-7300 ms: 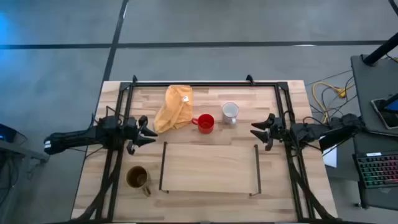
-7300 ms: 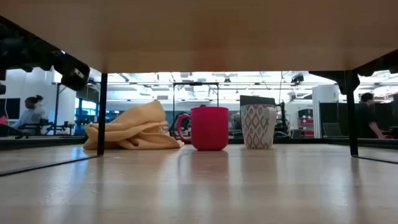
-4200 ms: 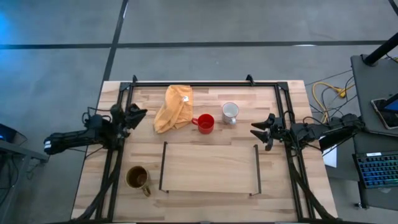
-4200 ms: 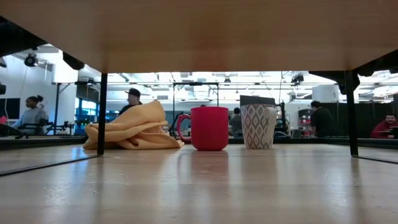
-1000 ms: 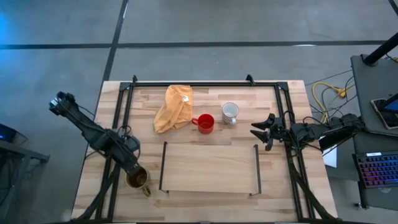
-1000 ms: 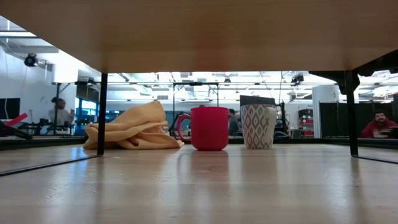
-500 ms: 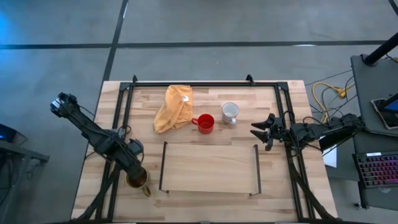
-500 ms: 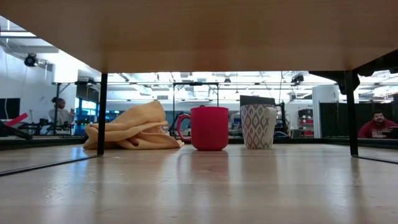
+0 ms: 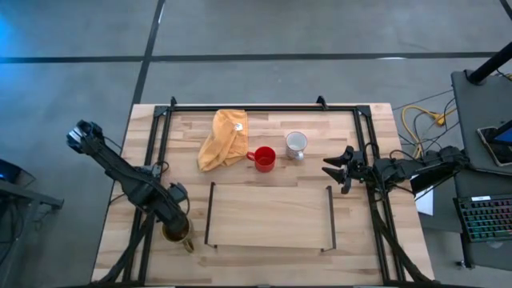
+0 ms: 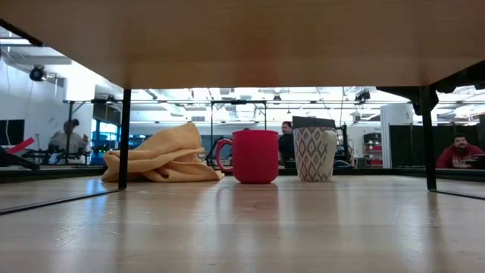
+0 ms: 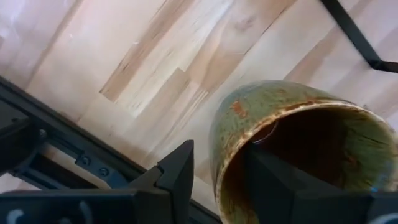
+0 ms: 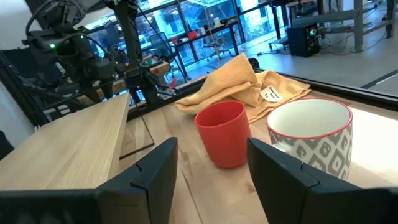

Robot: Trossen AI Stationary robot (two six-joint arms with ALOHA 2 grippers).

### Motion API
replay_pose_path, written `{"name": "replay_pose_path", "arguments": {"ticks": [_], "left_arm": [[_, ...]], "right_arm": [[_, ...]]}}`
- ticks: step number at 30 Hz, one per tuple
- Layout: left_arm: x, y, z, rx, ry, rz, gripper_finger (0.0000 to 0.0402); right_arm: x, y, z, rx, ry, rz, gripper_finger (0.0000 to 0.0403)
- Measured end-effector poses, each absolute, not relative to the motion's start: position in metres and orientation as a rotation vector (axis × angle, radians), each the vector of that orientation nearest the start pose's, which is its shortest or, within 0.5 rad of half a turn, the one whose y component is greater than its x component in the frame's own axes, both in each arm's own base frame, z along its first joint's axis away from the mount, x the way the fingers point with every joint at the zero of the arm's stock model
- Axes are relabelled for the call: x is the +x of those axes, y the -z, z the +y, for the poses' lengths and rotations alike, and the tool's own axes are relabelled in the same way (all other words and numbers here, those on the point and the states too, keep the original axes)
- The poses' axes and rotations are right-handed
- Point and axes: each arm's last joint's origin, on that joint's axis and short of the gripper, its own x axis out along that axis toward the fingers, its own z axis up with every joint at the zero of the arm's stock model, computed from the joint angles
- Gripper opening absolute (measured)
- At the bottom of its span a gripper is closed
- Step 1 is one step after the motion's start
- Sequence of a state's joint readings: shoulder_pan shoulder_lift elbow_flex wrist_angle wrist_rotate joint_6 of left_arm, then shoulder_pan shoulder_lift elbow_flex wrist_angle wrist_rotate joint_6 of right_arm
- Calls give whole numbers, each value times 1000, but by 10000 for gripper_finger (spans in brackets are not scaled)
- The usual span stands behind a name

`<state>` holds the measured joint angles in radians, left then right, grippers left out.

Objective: Stack small to large cups/mugs on shelf
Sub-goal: Put the green mug on the shelf

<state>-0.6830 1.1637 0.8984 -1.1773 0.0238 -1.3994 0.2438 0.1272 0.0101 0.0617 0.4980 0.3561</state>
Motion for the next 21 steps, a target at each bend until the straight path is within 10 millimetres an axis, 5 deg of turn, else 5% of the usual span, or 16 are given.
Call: {"name": "replay_pose_path", "arguments": {"ticks": [14,21], "left_arm": [[141,-225,-118,-571,-439,1542,117],[141,-229,-117,-586,-418,1525,27]], "right_arm": [[102,-163,11,334,261,6,185],[102,-163,11,334,261,6,185]]}}
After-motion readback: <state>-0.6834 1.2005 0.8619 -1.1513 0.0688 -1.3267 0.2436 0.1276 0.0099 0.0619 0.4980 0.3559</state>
